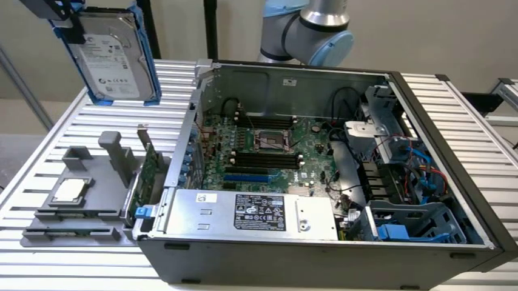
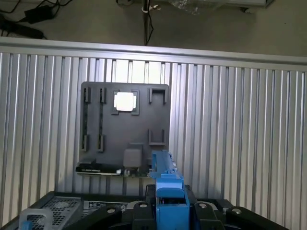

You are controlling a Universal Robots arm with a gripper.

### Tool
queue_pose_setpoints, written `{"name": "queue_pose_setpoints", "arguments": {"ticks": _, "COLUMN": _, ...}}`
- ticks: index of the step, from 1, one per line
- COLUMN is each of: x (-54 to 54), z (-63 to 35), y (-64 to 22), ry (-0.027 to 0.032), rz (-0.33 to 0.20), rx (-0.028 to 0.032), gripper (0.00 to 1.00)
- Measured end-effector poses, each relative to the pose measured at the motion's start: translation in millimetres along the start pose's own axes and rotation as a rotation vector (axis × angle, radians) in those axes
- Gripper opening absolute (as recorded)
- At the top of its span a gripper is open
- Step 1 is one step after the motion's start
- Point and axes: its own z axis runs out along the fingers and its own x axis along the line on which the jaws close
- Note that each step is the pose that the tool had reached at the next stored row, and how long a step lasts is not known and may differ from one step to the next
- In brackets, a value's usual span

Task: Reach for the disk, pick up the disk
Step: 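Pick up the disk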

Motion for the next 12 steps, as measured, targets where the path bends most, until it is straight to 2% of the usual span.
{"name": "queue_pose_setpoints", "arguments": {"ticks": 7, "x": 5.7, "z": -9.1, "y": -31.0, "ry": -0.027, "rz": 0.0, "rx": 0.001, "gripper": 0.33}}
{"name": "queue_pose_setpoints", "arguments": {"ticks": 9, "x": 7.6, "z": -10.3, "y": -39.4, "ry": -0.0326, "rz": 0.0, "rx": 0.0012, "gripper": 0.33}}
{"name": "queue_pose_setpoints", "arguments": {"ticks": 12, "x": 11.0, "z": -11.8, "y": -51.5, "ry": -0.0375, "rz": -0.001, "rx": 0.0012, "gripper": 0.33}}
